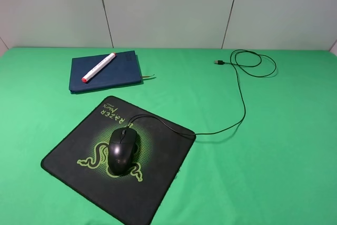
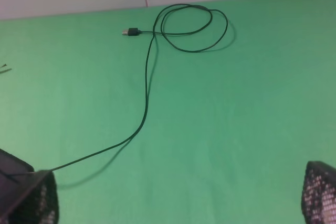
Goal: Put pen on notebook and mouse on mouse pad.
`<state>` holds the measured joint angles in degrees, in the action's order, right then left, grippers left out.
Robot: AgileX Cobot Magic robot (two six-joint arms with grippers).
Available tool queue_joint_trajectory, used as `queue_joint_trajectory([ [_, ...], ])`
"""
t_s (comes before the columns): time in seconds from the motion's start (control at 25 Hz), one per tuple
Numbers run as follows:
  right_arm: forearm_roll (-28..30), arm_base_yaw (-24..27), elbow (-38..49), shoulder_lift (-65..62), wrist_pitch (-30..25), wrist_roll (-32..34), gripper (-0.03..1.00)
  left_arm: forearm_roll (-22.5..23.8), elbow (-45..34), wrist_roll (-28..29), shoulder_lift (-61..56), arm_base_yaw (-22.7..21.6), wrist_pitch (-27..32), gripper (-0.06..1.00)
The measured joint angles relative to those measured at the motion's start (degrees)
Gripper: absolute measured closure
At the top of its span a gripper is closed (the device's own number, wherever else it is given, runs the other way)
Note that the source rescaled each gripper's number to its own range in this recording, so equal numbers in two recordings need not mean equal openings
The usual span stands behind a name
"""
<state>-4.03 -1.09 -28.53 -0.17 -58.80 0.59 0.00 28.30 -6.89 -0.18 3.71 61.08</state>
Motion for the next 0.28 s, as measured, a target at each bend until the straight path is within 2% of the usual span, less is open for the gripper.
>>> queue_joint_trajectory([
  [0.28,0.0,0.0,0.0,0.0,0.0,0.0,-0.03,0.0,0.0,0.0,0.0,0.0,0.0,-0.06],
])
